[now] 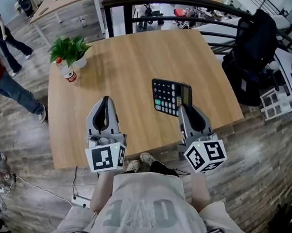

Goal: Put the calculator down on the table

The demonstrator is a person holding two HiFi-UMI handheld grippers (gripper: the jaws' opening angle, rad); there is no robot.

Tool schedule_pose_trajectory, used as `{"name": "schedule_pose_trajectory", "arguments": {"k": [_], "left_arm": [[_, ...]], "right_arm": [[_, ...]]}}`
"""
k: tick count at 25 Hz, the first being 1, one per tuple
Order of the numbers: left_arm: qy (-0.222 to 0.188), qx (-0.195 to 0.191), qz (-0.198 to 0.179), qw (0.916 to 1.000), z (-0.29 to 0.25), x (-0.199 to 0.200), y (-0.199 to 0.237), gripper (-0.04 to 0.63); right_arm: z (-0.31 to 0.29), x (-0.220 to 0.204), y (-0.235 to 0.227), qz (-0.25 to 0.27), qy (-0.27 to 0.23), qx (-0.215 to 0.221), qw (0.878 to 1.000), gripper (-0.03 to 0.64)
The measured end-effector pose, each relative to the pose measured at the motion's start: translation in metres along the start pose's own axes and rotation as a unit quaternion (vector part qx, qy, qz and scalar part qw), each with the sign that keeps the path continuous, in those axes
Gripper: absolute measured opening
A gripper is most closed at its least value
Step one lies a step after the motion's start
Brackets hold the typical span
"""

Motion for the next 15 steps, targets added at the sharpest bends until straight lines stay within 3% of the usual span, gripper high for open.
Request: {"name": "schedule_pose_trajectory", "arguments": {"k": [8, 15], "left_arm": [[0.005, 0.037, -0.018, 0.9991, -0.002, 0.002, -0.01, 0.009], [0.033, 0.08, -0.02, 0.996, 0.002, -0.008, -0.003, 0.009]], "right_arm": [[-0.028, 0.023, -0.028, 0.121, 0.06, 0.084, 0.987, 0.077], [-0.082, 0.043, -0.039, 0.209, 0.165, 0.207, 0.941, 0.077]]}}
Point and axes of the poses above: the fingertips, and each gripper's own axes: z backward along the fingers, y to its left, x out of its top, the point moved 4 cm from there along z, backward along the fingers, and after that the axes turned 10 degrees about y, right-handed, at the moved point
